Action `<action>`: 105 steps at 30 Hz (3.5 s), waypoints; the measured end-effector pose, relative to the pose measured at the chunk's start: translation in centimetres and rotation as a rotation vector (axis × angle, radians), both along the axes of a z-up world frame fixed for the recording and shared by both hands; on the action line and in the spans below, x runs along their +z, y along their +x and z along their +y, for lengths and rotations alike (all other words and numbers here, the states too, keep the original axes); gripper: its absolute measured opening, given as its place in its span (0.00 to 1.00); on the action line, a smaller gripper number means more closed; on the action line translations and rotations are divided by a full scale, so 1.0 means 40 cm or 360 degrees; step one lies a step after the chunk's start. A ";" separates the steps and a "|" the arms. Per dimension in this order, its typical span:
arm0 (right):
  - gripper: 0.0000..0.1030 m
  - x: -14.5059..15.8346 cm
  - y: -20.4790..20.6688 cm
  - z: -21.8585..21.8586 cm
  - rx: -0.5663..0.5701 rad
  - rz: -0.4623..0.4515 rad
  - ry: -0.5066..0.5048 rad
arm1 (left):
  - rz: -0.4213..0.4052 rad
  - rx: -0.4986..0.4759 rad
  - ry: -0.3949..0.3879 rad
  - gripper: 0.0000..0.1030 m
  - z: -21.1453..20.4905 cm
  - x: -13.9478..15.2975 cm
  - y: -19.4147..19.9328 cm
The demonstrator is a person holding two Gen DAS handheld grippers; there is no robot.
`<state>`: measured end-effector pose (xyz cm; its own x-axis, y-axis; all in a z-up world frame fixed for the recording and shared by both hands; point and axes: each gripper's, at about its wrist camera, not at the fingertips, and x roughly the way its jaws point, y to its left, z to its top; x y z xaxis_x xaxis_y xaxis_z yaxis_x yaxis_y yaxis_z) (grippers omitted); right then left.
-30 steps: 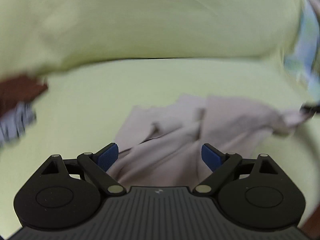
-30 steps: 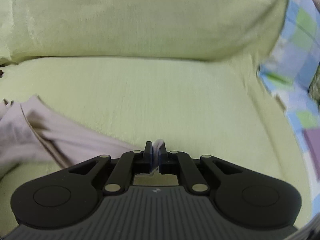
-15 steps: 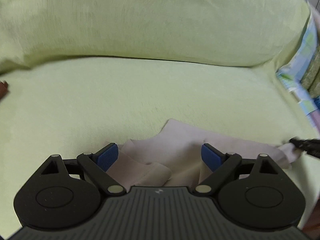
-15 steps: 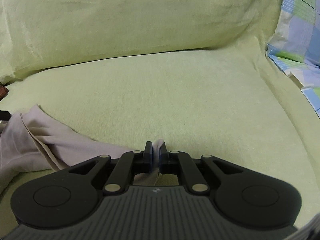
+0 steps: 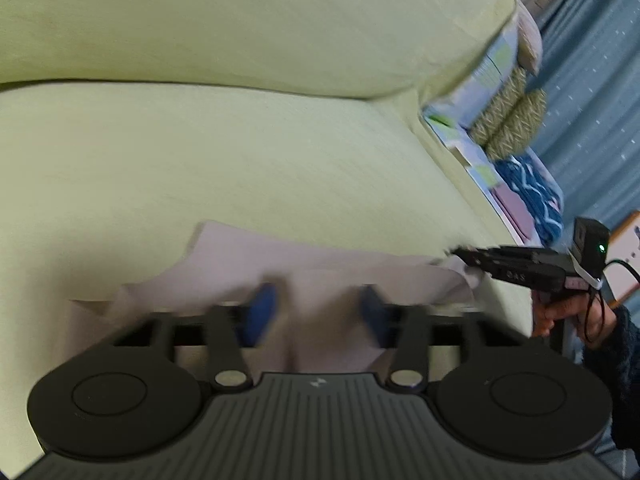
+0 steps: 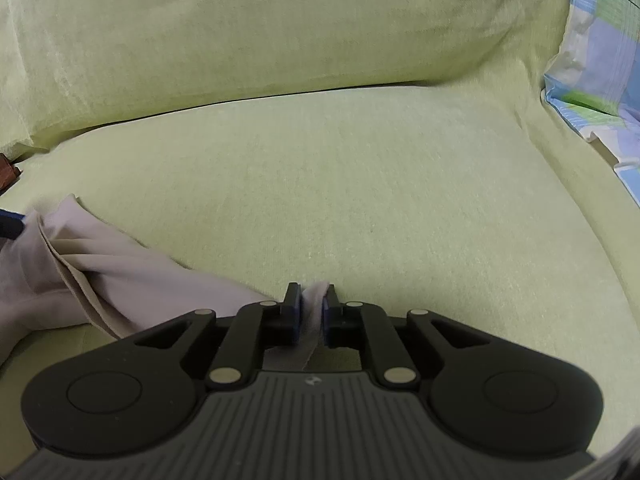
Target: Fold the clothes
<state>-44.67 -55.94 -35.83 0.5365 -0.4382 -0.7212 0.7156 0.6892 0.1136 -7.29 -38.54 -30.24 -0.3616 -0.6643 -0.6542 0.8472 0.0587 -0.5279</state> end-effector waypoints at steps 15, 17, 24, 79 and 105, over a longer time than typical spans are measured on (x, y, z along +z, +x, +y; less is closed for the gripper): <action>0.04 0.292 -0.006 0.085 0.0238 -0.0270 -0.0105 | -0.0497 0.0380 -0.0296 0.00 0.282 0.448 -0.049; 0.04 0.394 0.035 0.099 0.0312 -0.0340 -0.0135 | -0.0620 0.0472 -0.0325 0.00 0.292 0.532 -0.007; 0.03 0.679 0.314 0.046 0.0269 -0.0498 -0.0180 | -0.1052 0.0821 -0.0434 0.00 0.250 0.786 0.177; 0.49 -0.070 -0.127 0.452 -0.0217 -0.0315 0.0258 | -0.0937 0.0597 0.0309 0.39 0.616 -0.076 -0.249; 0.40 -0.084 -0.200 0.391 -0.0429 -0.0589 0.0687 | -0.0520 0.0849 0.0505 0.01 0.566 -0.045 -0.203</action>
<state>-52.65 -40.30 -39.19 0.6958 -0.3037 -0.6509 0.7178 0.3267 0.6149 -15.42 -15.88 -32.03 0.2089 -0.4554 -0.8654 0.7725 0.6195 -0.1396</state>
